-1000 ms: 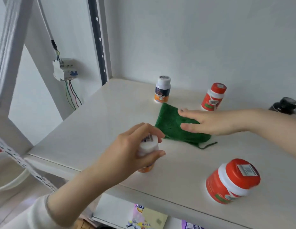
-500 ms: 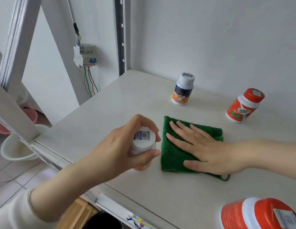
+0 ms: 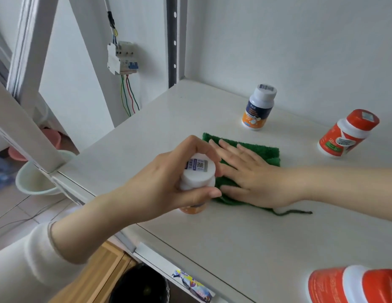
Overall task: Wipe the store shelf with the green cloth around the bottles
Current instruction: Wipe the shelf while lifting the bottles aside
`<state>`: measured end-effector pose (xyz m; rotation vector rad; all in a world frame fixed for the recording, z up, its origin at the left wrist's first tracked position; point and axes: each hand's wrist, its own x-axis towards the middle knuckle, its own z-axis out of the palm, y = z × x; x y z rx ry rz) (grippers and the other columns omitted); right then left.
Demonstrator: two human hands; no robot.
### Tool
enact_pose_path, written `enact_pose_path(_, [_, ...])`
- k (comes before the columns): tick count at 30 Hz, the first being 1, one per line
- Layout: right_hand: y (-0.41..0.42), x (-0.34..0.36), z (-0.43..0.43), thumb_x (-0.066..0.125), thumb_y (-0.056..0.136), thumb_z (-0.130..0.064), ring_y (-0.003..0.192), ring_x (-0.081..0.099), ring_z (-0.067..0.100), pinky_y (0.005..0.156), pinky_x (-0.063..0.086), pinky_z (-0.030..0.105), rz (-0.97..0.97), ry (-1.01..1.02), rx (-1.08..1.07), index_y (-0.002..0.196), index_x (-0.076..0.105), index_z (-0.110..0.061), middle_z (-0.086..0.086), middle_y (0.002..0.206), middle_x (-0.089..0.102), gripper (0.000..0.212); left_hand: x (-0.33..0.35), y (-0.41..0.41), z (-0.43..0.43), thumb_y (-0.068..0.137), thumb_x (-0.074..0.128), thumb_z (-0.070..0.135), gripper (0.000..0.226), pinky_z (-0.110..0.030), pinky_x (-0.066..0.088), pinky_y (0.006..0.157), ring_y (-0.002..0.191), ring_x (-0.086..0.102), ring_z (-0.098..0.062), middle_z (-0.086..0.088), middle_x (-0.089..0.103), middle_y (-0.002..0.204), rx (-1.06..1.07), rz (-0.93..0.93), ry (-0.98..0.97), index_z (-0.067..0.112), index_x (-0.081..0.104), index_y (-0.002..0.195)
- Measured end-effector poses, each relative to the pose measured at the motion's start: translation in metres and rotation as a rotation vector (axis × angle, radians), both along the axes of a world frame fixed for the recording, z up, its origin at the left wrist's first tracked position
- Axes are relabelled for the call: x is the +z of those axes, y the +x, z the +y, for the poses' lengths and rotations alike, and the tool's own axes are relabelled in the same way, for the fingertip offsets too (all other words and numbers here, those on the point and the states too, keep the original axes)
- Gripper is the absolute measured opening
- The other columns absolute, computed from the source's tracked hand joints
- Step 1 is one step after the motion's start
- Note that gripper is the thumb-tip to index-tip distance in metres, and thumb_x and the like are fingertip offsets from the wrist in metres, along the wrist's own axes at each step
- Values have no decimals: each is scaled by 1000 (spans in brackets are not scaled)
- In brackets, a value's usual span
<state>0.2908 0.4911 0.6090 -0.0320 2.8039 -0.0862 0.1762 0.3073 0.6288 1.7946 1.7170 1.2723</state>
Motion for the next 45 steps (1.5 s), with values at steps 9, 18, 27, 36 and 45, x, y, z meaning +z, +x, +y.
enact_pose_path(9, [-53,2,10,20,90,-54,136,-28,7,114,-14,34,30,-12,-155,135,-25,-39,-9,149,-31,66,2,-7,0,79,63,37,30,-29,51,67,75,61,-17,0,65,93,-51,-11,-43,29,43,100])
enact_pose_path(18, [-181,-9,32,12,91,-58,141,-19,14,114,-9,41,92,-34,-501,144,-9,-35,-5,153,-22,61,1,-11,3,79,67,30,36,-34,49,77,89,58,-16,1,61,103,-82,-30,-27,24,44,106])
enact_pose_path(27, [-186,-2,28,15,94,-52,139,-22,13,112,-12,37,14,0,-170,143,-13,-36,-5,152,-25,58,-2,-14,5,80,68,27,35,-34,49,80,92,58,-15,2,62,105,-101,-53,-1,24,44,106])
enact_pose_path(36, [-87,6,-3,45,92,-42,134,-32,8,109,-19,33,-62,65,-15,135,-24,-39,-11,146,-36,82,-3,-11,5,84,62,20,27,-23,42,61,60,54,3,-8,61,76,-129,-111,-29,18,42,102])
enact_pose_path(45, [-14,13,2,21,92,-57,140,-21,12,115,-8,38,-237,59,-626,140,-18,-39,-8,151,-27,65,-10,-9,5,81,56,37,24,-35,50,69,76,62,-32,-16,67,86,-87,-63,54,30,41,98])
